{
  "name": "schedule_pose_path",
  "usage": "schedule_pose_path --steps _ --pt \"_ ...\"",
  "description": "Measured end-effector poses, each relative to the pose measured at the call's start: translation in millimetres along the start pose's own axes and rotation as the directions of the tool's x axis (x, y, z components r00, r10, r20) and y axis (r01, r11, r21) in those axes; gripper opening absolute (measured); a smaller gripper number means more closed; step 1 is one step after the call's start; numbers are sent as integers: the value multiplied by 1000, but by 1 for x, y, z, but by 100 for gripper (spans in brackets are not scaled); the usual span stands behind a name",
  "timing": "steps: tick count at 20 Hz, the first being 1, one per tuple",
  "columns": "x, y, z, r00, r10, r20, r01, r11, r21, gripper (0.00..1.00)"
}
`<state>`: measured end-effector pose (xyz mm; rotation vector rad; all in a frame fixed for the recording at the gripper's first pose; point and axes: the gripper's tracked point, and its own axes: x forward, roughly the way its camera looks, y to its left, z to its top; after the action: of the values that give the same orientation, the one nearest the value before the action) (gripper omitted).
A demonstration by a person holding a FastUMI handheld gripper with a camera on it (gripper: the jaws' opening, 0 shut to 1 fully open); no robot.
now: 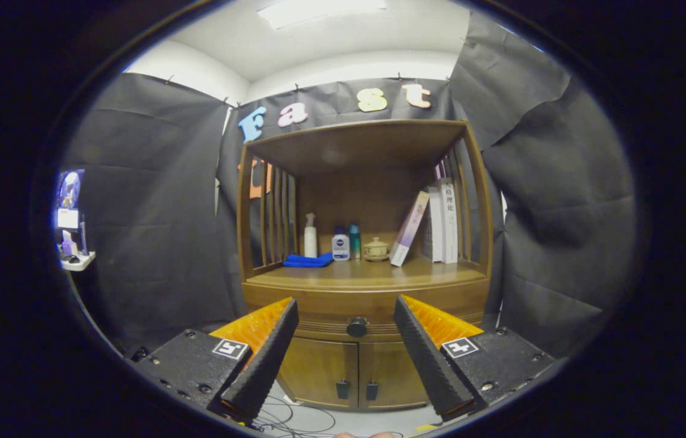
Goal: Pull open the drawer, take out the items inside it, and place them on the countertop above the cabinet.
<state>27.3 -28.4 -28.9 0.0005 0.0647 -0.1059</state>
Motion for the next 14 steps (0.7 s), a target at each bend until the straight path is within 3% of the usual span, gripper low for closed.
schedule_pose_path --steps 14 --pt "125 -13 -76 991 -38 -127 30 998 -62 100"
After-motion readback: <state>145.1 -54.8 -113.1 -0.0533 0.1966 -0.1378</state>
